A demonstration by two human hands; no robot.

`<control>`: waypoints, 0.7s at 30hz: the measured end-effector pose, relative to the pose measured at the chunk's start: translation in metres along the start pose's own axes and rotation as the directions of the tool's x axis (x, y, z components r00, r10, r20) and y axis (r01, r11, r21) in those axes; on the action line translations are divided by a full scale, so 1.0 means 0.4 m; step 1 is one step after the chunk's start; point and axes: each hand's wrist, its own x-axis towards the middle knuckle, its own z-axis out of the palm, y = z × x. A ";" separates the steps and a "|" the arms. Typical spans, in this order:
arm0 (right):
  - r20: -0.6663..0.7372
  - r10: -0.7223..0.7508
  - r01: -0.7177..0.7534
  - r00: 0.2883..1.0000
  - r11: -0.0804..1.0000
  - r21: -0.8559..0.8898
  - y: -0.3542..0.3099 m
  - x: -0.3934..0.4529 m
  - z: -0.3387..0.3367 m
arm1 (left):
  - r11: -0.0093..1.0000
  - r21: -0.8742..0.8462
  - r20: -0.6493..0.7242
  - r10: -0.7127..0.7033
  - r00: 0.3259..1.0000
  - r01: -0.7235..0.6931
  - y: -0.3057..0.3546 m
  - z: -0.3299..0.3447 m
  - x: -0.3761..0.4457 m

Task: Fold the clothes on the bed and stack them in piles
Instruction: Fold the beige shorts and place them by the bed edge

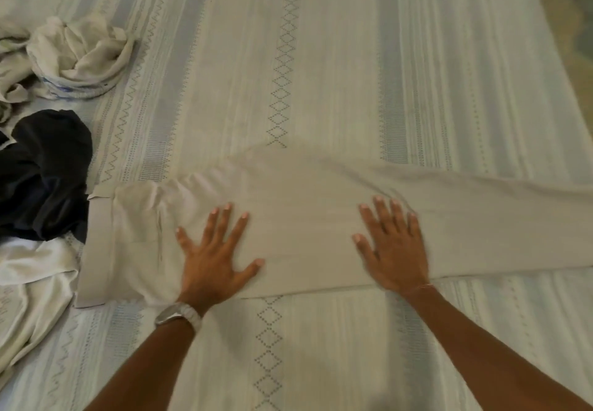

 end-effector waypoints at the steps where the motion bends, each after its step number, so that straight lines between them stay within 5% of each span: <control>1: 0.000 0.069 -0.069 0.998 0.998 0.010 0.066 -0.017 -0.009 | 1.000 0.002 0.012 -0.010 1.000 0.010 -0.005 -0.006 0.001; 4: 0.010 0.134 -0.134 0.991 0.991 -0.005 0.199 -0.047 -0.034 | 0.994 -0.045 0.029 -0.096 0.995 0.097 0.083 -0.013 0.021; 8: 0.022 -0.244 0.244 0.969 0.970 0.005 0.169 -0.016 -0.024 | 0.990 -0.119 0.016 0.071 0.997 -0.069 0.413 -0.005 0.098; 10: 0.012 -0.309 0.309 0.951 0.951 -0.015 0.192 -0.007 -0.016 | 0.990 -0.098 0.004 0.099 0.995 -0.099 0.547 0.000 0.142; 13: -0.040 -0.060 0.060 0.997 0.998 -0.011 0.368 -0.017 -0.031 | 0.997 -0.070 0.005 0.036 0.999 -0.036 0.598 0.000 0.175; 17: -0.034 0.249 -0.249 0.968 0.969 0.006 0.587 -0.068 -0.066 | 0.989 -0.140 0.007 -0.042 0.999 0.043 0.647 -0.019 0.179; 21: -0.043 -0.113 0.114 0.993 0.993 0.034 0.501 -0.023 -0.062 | 0.982 -0.135 -0.003 0.135 0.991 -0.134 0.854 -0.036 0.275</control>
